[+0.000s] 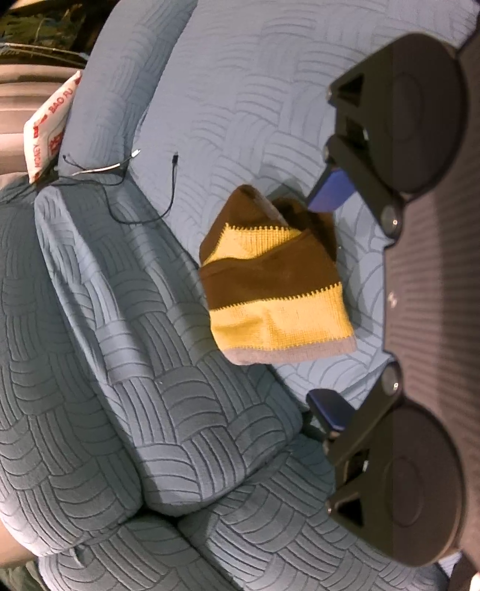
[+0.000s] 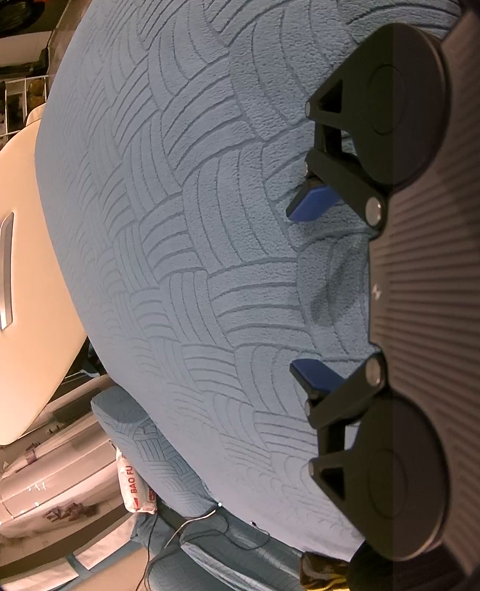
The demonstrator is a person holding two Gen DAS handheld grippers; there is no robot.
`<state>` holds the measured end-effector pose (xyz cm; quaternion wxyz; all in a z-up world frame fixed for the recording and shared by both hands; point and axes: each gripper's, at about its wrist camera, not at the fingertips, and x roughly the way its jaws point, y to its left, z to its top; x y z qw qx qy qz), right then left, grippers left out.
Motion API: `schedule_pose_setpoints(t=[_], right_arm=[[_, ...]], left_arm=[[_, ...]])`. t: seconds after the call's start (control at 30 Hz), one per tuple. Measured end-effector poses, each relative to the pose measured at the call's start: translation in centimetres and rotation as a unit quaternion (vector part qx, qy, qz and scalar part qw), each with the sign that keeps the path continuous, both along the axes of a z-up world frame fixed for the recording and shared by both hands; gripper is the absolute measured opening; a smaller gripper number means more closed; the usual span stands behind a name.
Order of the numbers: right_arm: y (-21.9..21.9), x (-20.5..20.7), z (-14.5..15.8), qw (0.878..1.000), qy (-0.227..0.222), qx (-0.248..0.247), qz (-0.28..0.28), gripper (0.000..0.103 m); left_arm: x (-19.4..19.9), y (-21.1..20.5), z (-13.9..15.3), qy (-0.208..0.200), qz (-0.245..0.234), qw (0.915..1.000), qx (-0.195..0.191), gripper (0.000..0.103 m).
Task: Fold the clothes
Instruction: 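Lower the folded sweater onto the bed and open the left gripper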
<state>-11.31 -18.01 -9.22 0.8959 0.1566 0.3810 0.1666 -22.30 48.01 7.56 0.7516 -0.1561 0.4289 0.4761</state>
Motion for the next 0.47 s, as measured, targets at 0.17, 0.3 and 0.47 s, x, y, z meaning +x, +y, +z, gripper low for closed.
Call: schedule_pose_setpoints(t=[0.17,0.3,0.47], right_arm=[[0.2,0.2,0.0,1.0,-0.002,-0.005,0.002,0.085],[0.4,0.2,0.0,1.0,-0.003,-0.005,0.002,0.085],[0.7,0.2,0.0,1.0,-0.003,-0.005,0.002,0.085]], left_arm=[[0.0,1.2,-0.6,0.023,0.04,0.9987,-0.019,0.103],[0.1,0.8,-0.8,0.057,0.054,0.9967,0.019,0.103],[0.0,0.9,-0.9,0.026,0.032,0.999,-0.018,0.103]])
